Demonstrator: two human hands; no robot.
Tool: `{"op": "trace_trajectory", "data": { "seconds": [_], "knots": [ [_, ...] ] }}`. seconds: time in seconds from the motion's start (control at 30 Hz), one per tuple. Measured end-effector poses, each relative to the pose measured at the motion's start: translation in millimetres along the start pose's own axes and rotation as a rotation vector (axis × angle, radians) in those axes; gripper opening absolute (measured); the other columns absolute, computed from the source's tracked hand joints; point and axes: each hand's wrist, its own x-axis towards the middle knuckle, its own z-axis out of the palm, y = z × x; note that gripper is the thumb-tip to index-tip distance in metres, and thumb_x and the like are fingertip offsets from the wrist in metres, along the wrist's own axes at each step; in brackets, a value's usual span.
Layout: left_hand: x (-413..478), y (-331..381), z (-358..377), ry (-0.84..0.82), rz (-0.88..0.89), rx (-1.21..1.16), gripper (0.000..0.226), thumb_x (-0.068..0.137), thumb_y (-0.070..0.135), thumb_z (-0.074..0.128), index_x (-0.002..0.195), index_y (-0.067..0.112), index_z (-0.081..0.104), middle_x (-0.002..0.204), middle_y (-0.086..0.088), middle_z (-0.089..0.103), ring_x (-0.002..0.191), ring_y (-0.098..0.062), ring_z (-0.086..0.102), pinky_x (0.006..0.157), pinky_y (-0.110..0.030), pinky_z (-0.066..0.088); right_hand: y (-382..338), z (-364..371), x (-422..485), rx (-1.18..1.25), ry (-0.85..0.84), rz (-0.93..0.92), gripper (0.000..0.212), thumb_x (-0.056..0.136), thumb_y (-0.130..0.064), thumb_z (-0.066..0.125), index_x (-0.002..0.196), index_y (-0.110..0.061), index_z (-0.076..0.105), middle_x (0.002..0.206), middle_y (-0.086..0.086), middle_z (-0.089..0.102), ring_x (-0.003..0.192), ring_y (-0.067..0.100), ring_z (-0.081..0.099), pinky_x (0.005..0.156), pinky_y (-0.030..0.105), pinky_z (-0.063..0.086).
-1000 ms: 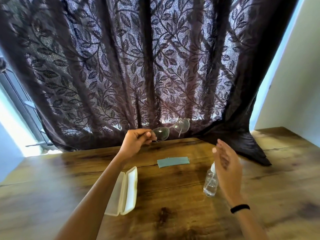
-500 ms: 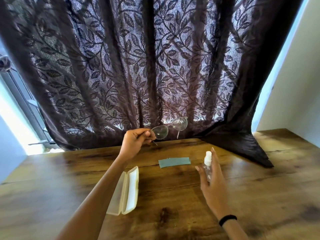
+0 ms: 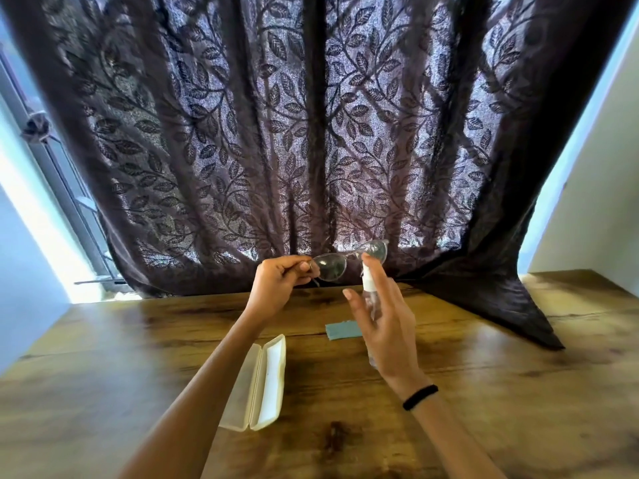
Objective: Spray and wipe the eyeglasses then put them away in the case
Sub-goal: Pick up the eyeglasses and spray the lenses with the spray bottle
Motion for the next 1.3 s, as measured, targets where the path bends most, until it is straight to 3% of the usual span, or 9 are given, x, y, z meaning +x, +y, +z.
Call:
{"op": "trace_trajectory", "data": {
  "seconds": [0.1,0.43,0.6,0.83,0.97,1.03,1.17,1.23,1.3],
  "knots": [
    [0.8,1.0,-1.6,0.007,0.004,0.012,0.040,0.091,-0.003,0.048,0.078,0.027,0.070,0.085,0.001,0.072,0.086,-0.013,0.070,0.074,-0.019,0.055,-3.0,2.4,3.9,-0.088,-0.031,0.004,0.046,0.092,-0.035,0.046,0.136,-0.026,0.036,0.079,-0.019,0.041,0.057,-0.001,0.044,0.047,0.007,0.039],
    [-1.5,-0.5,-4.6,0.007,-0.003,0.029,0.030,0.091,-0.003,0.048,0.083,0.017,0.070,0.088,-0.006,0.071,0.088,-0.014,0.070,0.075,-0.021,0.056,-2.6,-4.3,11.5,0.013,0.089,-0.025,0.043,0.090,-0.019,0.056,0.131,-0.016,0.043,0.116,0.002,0.059,0.063,-0.004,0.047,0.059,0.011,0.046],
    [-2.4,-1.4,-5.5,0.013,-0.014,0.012,0.031,0.091,-0.004,0.049,0.083,0.018,0.070,0.087,-0.005,0.071,0.087,-0.014,0.070,0.075,-0.020,0.055,11.5,-26.9,19.5,-0.064,0.179,0.003,0.040,0.089,-0.014,0.058,0.127,-0.006,0.048,0.109,0.007,0.060,0.069,0.000,0.053,0.059,0.005,0.042],
    [-3.9,-2.1,-3.2,0.000,-0.008,0.017,0.032,0.090,-0.004,0.049,0.081,0.019,0.070,0.086,-0.004,0.071,0.085,-0.013,0.070,0.075,-0.021,0.056,24.1,-38.5,23.1,-0.164,0.123,0.027,0.035,0.091,-0.015,0.056,0.125,-0.013,0.050,0.078,-0.001,0.053,0.052,0.010,0.042,0.053,0.013,0.038],
    [-3.7,-2.0,-2.8,-0.002,-0.008,0.006,0.032,0.090,-0.005,0.049,0.080,0.019,0.069,0.084,-0.004,0.070,0.082,-0.009,0.069,0.073,-0.019,0.056,25.3,-37.6,18.7,-0.009,0.199,0.089,0.045,0.090,-0.024,0.055,0.132,-0.019,0.039,0.106,-0.010,0.057,0.061,0.011,0.053,0.054,0.017,0.044],
    [-4.0,-3.1,-4.5,-0.004,-0.011,0.006,0.031,0.090,-0.003,0.050,0.081,0.019,0.069,0.085,-0.003,0.071,0.084,-0.011,0.070,0.074,-0.020,0.056,29.8,-40.4,12.1,0.033,0.231,0.152,0.056,0.088,-0.030,0.055,0.138,-0.026,0.028,0.114,0.007,0.057,0.065,0.010,0.054,0.056,0.022,0.046],
    [-5.0,-5.9,-8.8,-0.007,-0.021,0.009,0.029,0.090,-0.001,0.050,0.082,0.020,0.069,0.086,-0.003,0.071,0.085,-0.013,0.070,0.075,-0.020,0.056,47.0,-50.2,-10.3,0.045,0.225,0.252,0.064,0.086,-0.036,0.055,0.138,-0.039,0.017,0.081,0.007,0.054,0.052,0.013,0.047,0.048,0.018,0.042],
    [-5.3,-7.1,-9.7,-0.010,-0.019,0.006,0.029,0.091,-0.002,0.049,0.083,0.018,0.069,0.086,-0.003,0.071,0.085,-0.013,0.070,0.074,-0.020,0.056,58.9,-53.4,-23.1,-0.023,0.168,0.317,0.064,0.086,-0.038,0.052,0.138,-0.036,0.015,0.093,0.019,0.056,0.060,0.025,0.053,0.055,0.025,0.048],
    [-5.7,-7.8,-8.9,-0.012,-0.022,-0.012,0.029,0.091,-0.004,0.048,0.083,0.016,0.069,0.085,-0.003,0.071,0.085,-0.011,0.070,0.073,-0.018,0.056,71.0,-55.4,-35.9,-0.048,0.100,0.400,0.067,0.085,-0.038,0.052,0.140,-0.027,0.014,0.122,0.026,0.047,0.090,0.037,0.056,0.079,0.041,0.053]
  ]
}}
